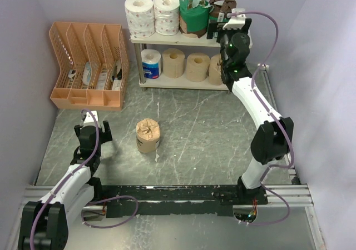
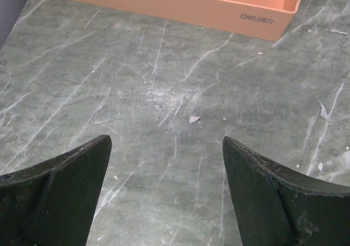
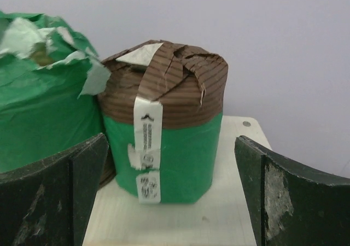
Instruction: Place and organize the paper towels onto the shelf
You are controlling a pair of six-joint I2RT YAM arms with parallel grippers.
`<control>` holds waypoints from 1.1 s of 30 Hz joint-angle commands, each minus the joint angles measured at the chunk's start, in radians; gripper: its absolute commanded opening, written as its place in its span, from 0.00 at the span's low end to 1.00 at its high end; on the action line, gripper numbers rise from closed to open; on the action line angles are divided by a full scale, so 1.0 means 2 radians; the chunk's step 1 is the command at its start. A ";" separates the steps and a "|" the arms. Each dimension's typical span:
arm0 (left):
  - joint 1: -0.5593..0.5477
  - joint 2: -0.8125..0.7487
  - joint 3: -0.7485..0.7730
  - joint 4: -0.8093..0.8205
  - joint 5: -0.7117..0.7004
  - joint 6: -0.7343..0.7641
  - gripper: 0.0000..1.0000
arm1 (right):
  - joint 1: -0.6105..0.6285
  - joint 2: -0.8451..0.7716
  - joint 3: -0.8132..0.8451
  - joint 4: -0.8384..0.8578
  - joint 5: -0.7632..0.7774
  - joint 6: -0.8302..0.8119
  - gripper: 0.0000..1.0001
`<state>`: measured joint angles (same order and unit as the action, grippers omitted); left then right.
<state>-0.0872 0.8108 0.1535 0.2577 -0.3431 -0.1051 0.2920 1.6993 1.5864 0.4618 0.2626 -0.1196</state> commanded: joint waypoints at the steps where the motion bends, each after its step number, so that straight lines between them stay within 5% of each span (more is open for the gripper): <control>1: 0.005 -0.005 -0.005 0.017 0.005 -0.003 0.94 | 0.000 0.045 0.075 -0.019 0.044 -0.028 1.00; 16: 0.000 -0.005 -0.006 0.017 -0.001 -0.002 0.94 | -0.018 0.127 0.154 -0.021 0.073 -0.073 1.00; 33: 0.001 0.007 -0.002 0.020 -0.004 -0.004 0.94 | -0.064 0.178 0.215 -0.028 0.007 -0.028 1.00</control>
<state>-0.0872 0.8185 0.1532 0.2577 -0.3443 -0.1055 0.1570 2.0132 1.9755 0.3908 0.3241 -0.1955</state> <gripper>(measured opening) 0.942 0.999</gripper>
